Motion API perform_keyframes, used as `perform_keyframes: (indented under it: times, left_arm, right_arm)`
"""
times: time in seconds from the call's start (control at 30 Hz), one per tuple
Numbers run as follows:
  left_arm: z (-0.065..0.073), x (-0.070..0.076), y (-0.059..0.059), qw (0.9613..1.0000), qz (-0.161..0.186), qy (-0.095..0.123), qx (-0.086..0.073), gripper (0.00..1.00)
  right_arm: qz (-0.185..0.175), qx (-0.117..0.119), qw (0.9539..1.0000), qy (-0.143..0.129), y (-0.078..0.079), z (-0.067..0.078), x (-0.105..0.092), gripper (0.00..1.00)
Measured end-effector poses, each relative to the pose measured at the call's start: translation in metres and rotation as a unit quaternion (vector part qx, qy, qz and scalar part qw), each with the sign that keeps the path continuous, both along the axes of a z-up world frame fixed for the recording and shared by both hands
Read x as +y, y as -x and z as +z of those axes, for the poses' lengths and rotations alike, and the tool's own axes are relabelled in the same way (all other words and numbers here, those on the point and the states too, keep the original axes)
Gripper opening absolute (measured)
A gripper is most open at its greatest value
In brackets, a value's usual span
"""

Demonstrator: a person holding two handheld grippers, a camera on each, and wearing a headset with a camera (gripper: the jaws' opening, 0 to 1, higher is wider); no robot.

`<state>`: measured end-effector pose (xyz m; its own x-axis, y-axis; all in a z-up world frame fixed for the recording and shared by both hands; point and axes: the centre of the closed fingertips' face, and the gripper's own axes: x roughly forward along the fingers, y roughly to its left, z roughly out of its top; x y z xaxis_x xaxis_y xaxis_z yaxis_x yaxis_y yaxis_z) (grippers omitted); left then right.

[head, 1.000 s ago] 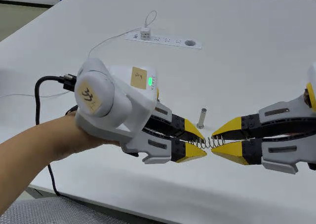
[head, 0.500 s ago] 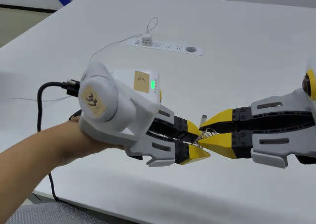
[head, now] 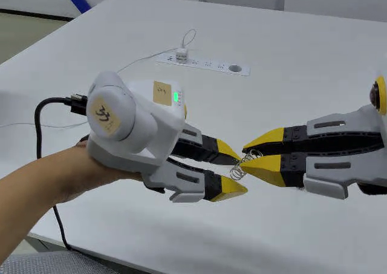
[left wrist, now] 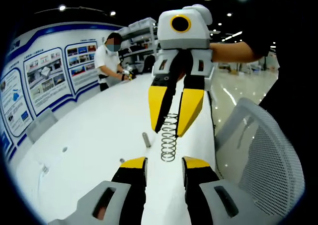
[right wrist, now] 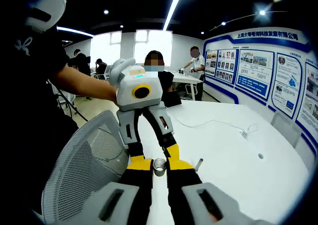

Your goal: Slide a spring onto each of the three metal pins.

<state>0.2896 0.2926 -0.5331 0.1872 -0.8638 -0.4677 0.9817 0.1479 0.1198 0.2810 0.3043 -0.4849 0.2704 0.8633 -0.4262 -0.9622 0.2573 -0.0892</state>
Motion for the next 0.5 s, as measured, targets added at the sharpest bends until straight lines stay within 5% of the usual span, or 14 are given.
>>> perform_keyframes:
  times: [0.2,0.37,0.43,0.5]
  left_arm:
    - [0.019,0.020,-0.015,0.9989,0.037,0.029,-0.004,0.38]
    - [0.021,0.040,-0.030,0.9970,0.072,0.028,-0.002,0.52]
    - [0.022,0.046,-0.033,0.9947,0.091,0.043,0.022,0.57]
    - [0.024,0.051,-0.035,0.9937,0.097,0.052,0.021,0.65]
  right_arm:
    - [-0.031,-0.013,0.9994,0.012,-0.024,0.010,-0.014,0.11]
    - [-0.068,-0.016,0.9974,0.021,-0.049,0.011,-0.028,0.11]
    - [-0.086,-0.007,0.9961,0.017,-0.059,0.010,-0.034,0.11]
    - [-0.105,-0.001,0.9944,0.017,-0.070,0.008,-0.040,0.11]
